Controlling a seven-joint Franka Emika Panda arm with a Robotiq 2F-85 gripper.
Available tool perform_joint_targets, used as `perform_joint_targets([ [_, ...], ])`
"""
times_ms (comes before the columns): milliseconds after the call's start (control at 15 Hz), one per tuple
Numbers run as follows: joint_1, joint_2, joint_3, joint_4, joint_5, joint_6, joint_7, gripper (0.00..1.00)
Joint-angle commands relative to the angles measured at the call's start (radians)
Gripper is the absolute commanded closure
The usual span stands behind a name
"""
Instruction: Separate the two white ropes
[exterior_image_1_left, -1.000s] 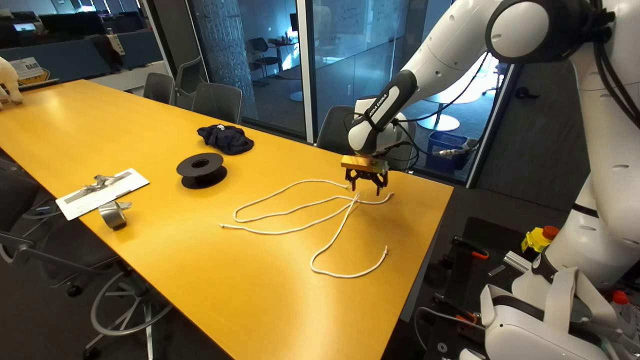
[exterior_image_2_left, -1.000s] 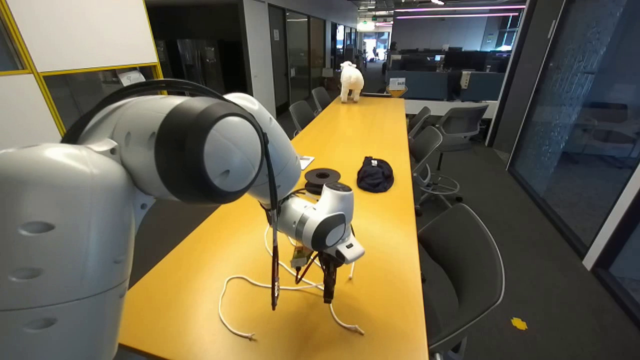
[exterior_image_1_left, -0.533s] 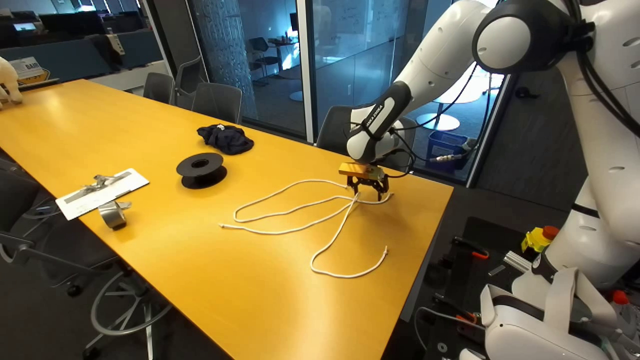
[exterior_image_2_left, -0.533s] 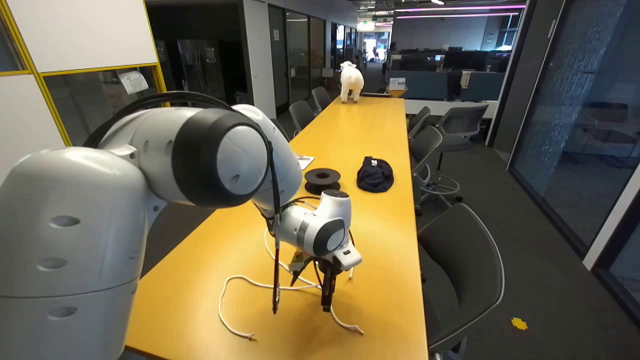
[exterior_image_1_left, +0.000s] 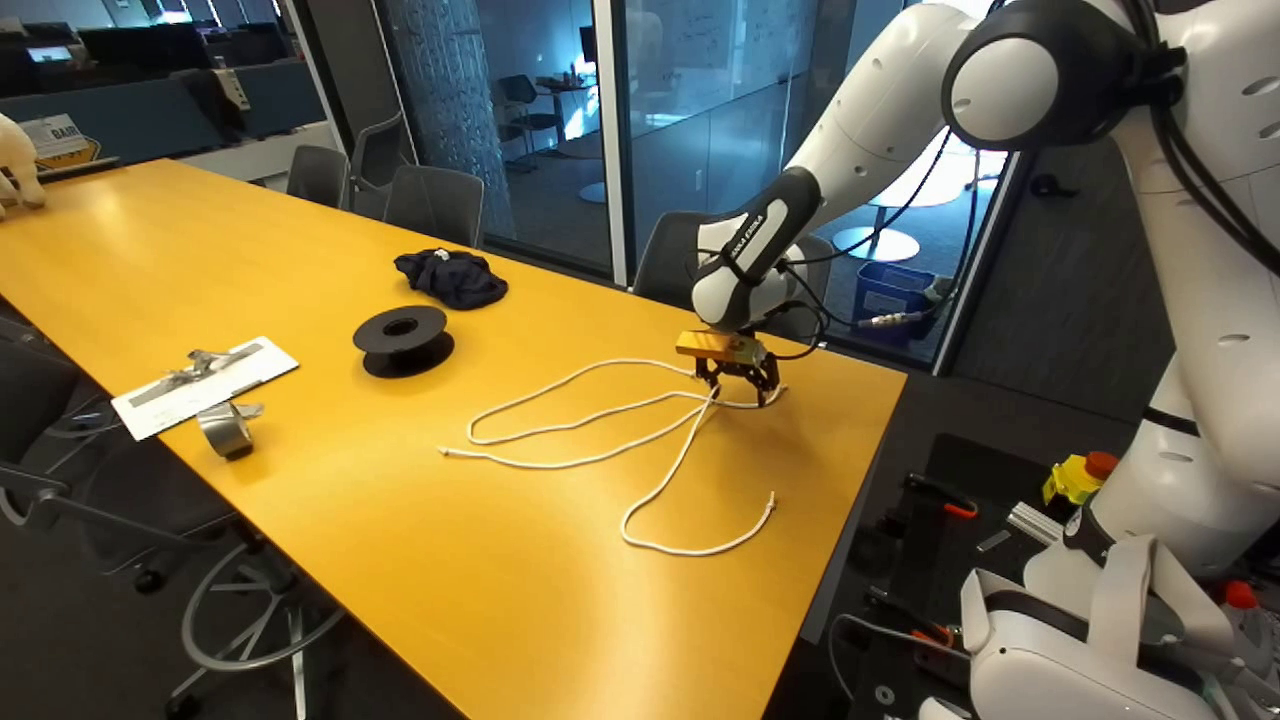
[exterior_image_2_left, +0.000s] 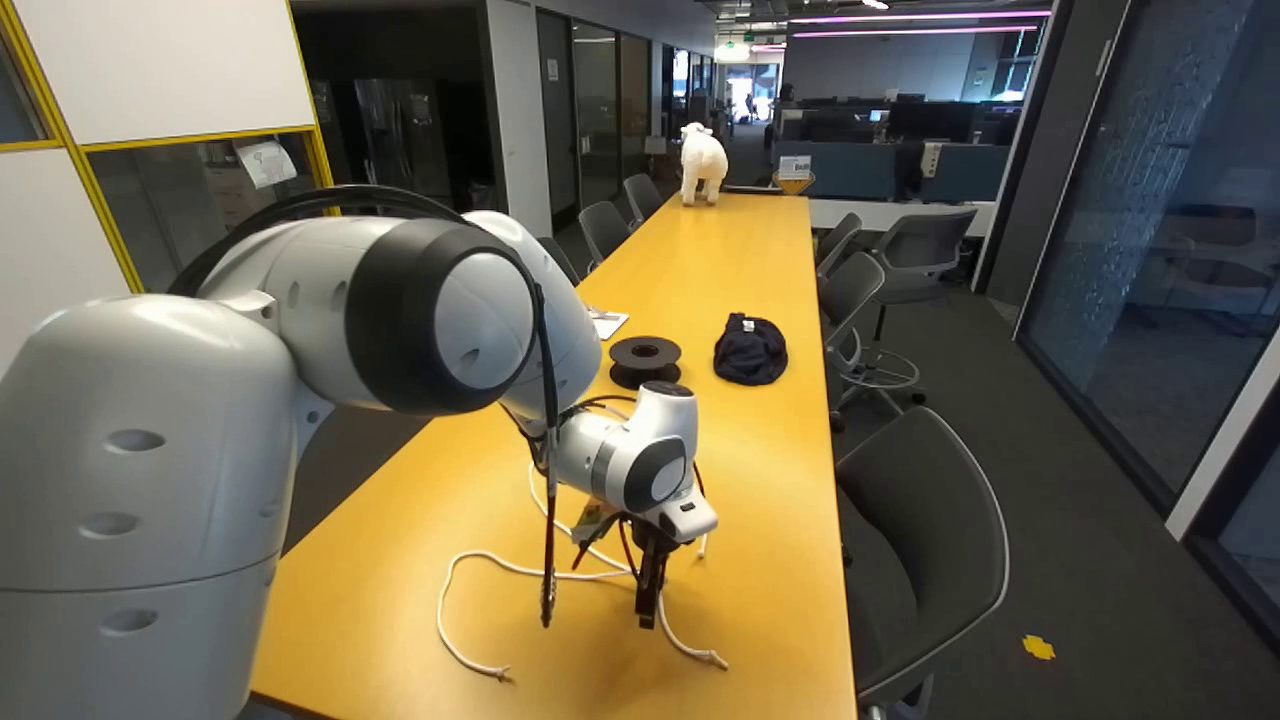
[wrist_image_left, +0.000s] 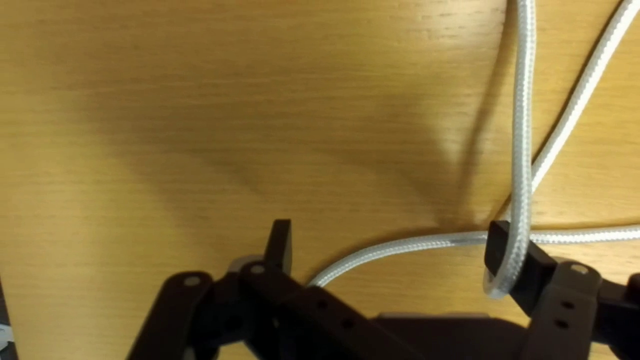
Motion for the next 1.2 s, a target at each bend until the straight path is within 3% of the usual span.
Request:
perform_joint_targets([
  [0,-0.018,-0.001,0.020,0.035,0.005,-0.005,-0.013,0.00],
  [467,-0.034,0.006,0.036,0.060,0.004,-0.087,-0.030,0.00],
  [1133,-0.041,-0.035,0.076,0.030,0.012,-0.435,-0.100,0.00],
])
